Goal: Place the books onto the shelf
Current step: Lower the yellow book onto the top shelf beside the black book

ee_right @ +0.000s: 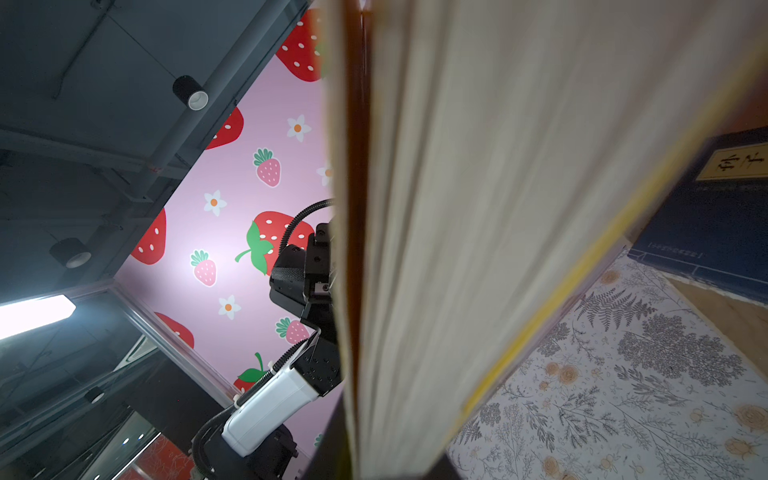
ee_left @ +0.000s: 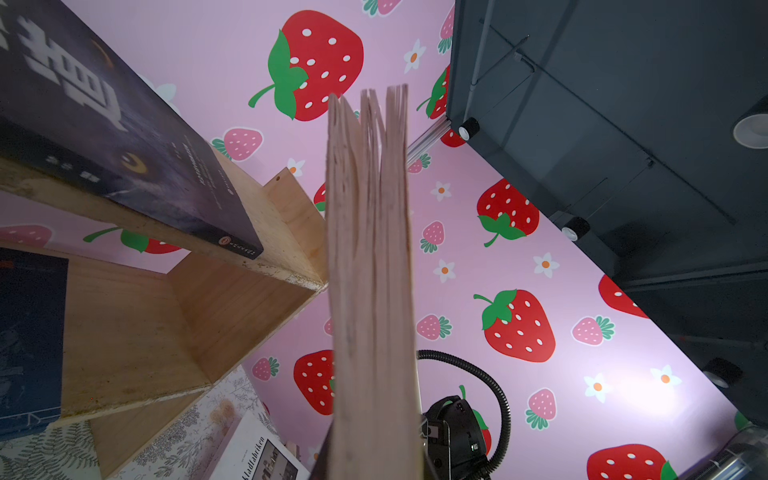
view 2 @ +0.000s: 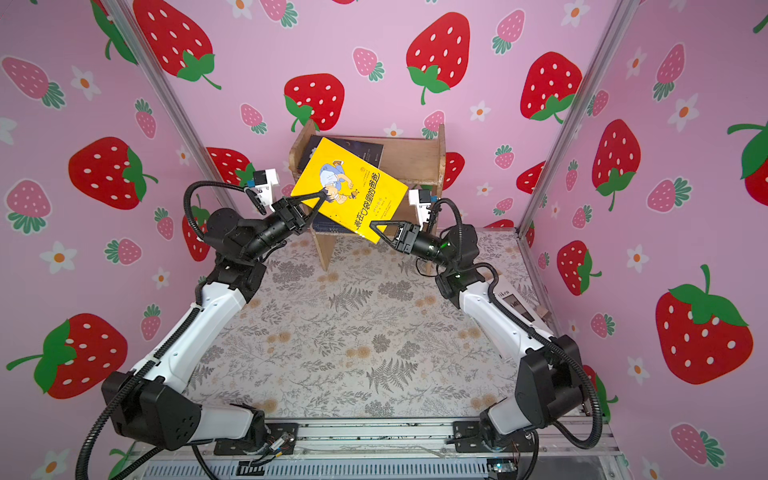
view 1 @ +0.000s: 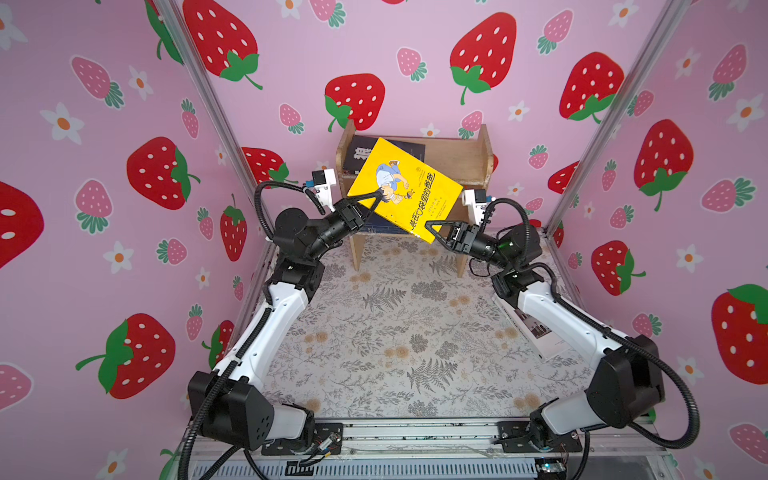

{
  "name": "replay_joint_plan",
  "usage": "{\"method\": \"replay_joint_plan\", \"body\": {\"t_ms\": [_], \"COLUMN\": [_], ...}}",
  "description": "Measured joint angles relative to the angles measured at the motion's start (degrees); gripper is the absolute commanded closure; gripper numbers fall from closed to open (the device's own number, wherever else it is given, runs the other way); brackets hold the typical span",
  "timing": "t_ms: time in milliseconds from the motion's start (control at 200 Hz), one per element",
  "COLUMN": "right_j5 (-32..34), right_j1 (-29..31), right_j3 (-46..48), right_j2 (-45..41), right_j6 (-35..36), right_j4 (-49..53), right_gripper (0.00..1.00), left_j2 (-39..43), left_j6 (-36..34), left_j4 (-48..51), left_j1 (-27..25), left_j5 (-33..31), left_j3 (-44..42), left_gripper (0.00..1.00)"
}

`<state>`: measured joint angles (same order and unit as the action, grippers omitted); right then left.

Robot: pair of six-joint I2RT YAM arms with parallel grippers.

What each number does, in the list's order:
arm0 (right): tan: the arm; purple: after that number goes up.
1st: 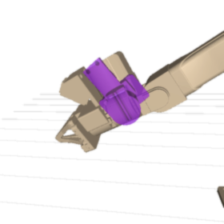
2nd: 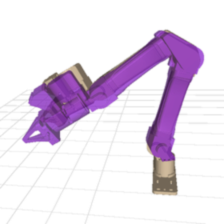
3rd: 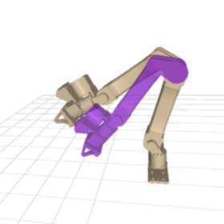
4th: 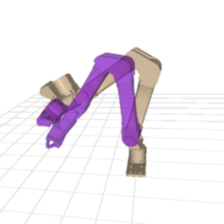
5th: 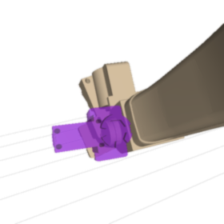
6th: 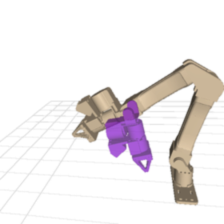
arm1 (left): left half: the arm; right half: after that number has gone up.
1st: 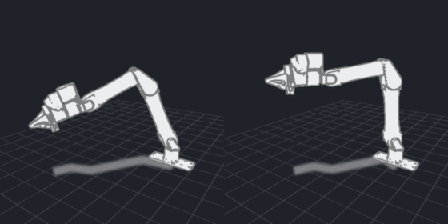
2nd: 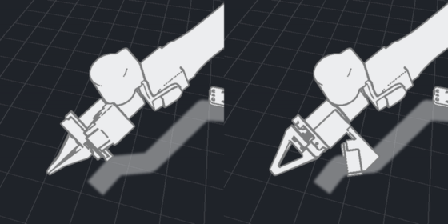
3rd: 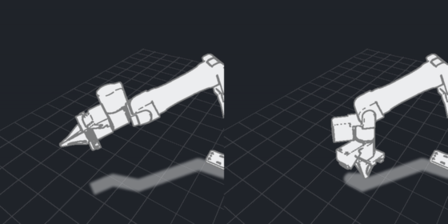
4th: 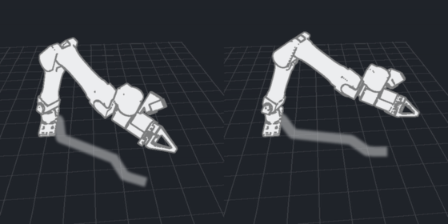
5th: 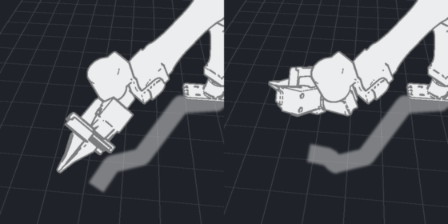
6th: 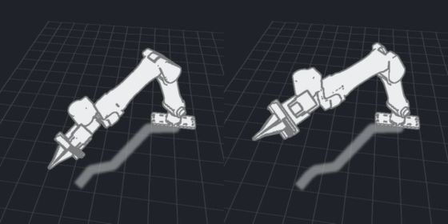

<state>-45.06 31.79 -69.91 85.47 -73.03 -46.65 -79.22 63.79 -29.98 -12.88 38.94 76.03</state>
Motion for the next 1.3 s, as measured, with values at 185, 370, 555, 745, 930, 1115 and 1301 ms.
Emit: {"method": "replay_joint_plan", "body": {"t_ms": [185,370,555,745,930,1115,1301], "right_j5": [6.47,15.47,25.35,33.97,38.88,41.79,44.26], "right_j1": [-0.11,-0.09,-0.07,1.09,3.17,4.28,4.59], "right_j3": [-0.83,-1.20,-4.44,-8.22,-15.98,-21.35,-24.72], "right_j2": [-0.55,-4.46,-7.26,-5.95,0.59,7.89,13.77], "right_j6": [5.42,14.14,23.89,33.00,39.65,43.21,45.22], "right_j4": [1.66,7.93,11.69,12.35,13.46,14.86,16.26], "right_gripper": [0.49,0.49,0.49,0.49,0.43,0.42,0.41], "left_j2": [-0.90,-5.40,-10.67,-18.80,-24.28,-26.58,-28.81], "left_j6": [0.92,0.83,3.32,6.47,8.09,8.94,8.76], "left_j4": [3.63,10.16,15.78,20.02,22.58,22.69,23.98], "left_j1": [0.00,0.39,0.52,0.50,0.33,-0.15,-0.31], "left_j5": [-5.42,-12.24,-18.56,-21.18,-22.51,-23.30,-23.34], "left_j3": [4.72,16.04,24.24,31.63,35.39,38.12,41.35], "left_gripper": [1.00,1.00,1.00,1.00,1.00,1.00,1.00]}}
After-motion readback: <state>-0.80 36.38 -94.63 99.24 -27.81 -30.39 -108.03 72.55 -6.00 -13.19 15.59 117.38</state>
